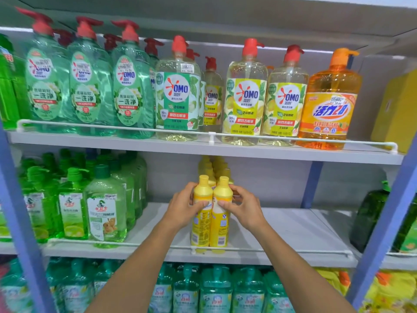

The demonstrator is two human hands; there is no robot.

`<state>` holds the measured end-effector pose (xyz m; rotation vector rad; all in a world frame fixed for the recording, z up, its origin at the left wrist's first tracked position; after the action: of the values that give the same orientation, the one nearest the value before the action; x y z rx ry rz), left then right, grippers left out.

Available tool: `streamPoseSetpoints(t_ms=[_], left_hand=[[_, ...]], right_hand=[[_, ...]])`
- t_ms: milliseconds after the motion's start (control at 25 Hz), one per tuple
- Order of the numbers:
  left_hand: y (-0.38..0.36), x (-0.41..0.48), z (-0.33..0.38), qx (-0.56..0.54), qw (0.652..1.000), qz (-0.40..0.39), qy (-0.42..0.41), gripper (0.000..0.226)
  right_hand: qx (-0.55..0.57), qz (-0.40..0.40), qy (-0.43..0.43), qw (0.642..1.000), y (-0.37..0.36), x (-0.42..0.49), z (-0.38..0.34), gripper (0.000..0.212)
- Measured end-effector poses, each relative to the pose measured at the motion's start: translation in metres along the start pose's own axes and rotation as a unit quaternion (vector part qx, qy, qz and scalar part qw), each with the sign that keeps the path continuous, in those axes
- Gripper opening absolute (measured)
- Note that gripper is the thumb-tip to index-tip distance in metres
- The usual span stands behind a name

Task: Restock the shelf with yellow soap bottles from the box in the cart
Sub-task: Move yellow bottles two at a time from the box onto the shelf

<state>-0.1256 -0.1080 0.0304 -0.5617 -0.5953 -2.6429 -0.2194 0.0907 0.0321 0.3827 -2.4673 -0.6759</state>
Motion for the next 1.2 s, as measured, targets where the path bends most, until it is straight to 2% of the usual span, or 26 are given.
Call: streamPoseSetpoints(t_ms=[120,360,480,560,680,760,880,1000,1120,1200], left_hand=[[-0.006,0.001,0.004,0.04,0.999,0.009,0.004,0.038],[-0.014,-0.005,0.001,-0.018,0.999,0.034,0.001,0.032],[-0.021,-0.006,0.0,-0.036,0.997,0.065,0.004,0.036],[-0.023,-0.004,0.001,-0.012,0.997,0.073,0.015,0.046],[-0.025,-0.001,0.0,0.034,0.994,0.096,0.041,0.056],[-0.026,-0.001,0.0,0.025,0.992,0.109,0.058,0.055],[-0.028,-0.007,-0.009,-0.054,0.994,0.051,0.086,0.043],[-0.027,-0.016,-0.028,-0.08,0.99,-0.043,0.105,0.051],[-0.028,-0.017,-0.04,-0.054,0.992,-0.022,0.115,0.054],[-0.035,-0.015,-0.039,-0.006,0.992,0.011,0.124,0.055]], right_hand=[[0.028,-0.01,-0.013,0.999,0.002,0.0,0.009,0.055],[-0.005,0.014,0.005,1.0,0.002,-0.01,0.007,0.051],[0.021,0.027,-0.013,0.999,0.0,-0.012,0.008,0.056],[0.009,0.034,-0.023,0.999,-0.001,-0.011,0.01,0.055],[-0.019,0.002,-0.013,1.0,0.006,-0.004,0.014,0.049],[-0.027,-0.037,0.003,0.999,0.012,-0.002,0.017,0.046],[-0.019,-0.067,0.017,0.997,0.012,-0.007,0.018,0.044],[-0.005,-0.024,-0.012,1.0,0.003,-0.012,0.015,0.056],[-0.03,0.004,-0.03,0.999,-0.003,-0.008,0.011,0.055],[-0.037,-0.022,-0.031,0.999,0.002,0.0,0.013,0.049]])
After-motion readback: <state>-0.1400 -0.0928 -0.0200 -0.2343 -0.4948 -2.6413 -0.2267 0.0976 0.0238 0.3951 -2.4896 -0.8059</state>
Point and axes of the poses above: each hand's wrist, its own x-axis towards the middle knuckle, its own y-axis out of the back of the hand, z = x × y, the point moved 3 cm from there along x, towards the middle knuckle, and after that the axes turned 13 degrees about -x, right-handed, at the moved point
